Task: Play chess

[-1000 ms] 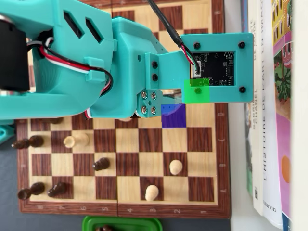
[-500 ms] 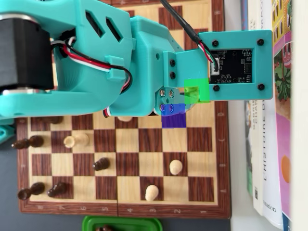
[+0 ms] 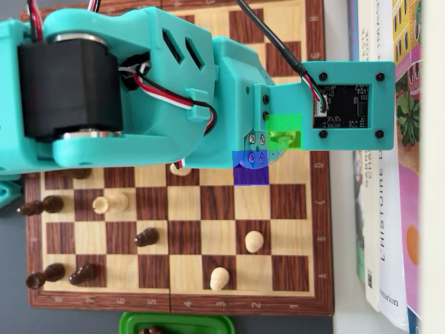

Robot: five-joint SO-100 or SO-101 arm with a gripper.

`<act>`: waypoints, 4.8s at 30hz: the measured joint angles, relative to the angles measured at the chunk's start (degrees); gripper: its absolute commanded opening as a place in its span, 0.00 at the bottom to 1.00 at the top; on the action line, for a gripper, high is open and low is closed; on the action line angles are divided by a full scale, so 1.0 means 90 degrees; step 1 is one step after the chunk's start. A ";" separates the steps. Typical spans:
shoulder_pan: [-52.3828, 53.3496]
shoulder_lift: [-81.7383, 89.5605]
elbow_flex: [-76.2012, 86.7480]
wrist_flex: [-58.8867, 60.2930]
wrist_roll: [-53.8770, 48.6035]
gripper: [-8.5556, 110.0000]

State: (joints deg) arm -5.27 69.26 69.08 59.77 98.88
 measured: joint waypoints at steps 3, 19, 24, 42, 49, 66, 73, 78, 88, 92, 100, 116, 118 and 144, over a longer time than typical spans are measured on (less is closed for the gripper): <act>0.0000 -0.0010 0.0000 0.0000 0.0000 0.16; -0.0059 -0.0381 -0.0273 0.0000 0.0000 0.16; -0.0068 -0.0381 -0.0273 0.0000 0.0000 0.16; -0.0068 -0.0381 -0.0273 0.0000 0.0000 0.20; -0.0068 -0.0381 -0.0273 0.0000 0.0000 0.23; -0.0068 0.1055 0.0537 0.0000 0.0000 0.23; -0.0068 0.2354 0.1357 0.0000 0.0000 0.23; -0.0049 0.3447 0.2334 0.0000 0.0000 0.23; 0.0156 0.5791 0.4561 0.0000 -0.0010 0.23; 0.0312 0.6689 0.5469 0.0000 -0.0020 0.23; 0.0596 0.8301 0.7070 0.0000 -0.0273 0.23; 0.0615 1.1328 1.0186 0.0000 -0.0254 0.23; 0.0615 1.1621 1.0439 0.0000 -0.0264 0.23; 0.0713 1.3447 1.2285 -0.3232 -0.0693 0.23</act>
State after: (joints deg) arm 1.14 190.28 179.65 30.67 92.64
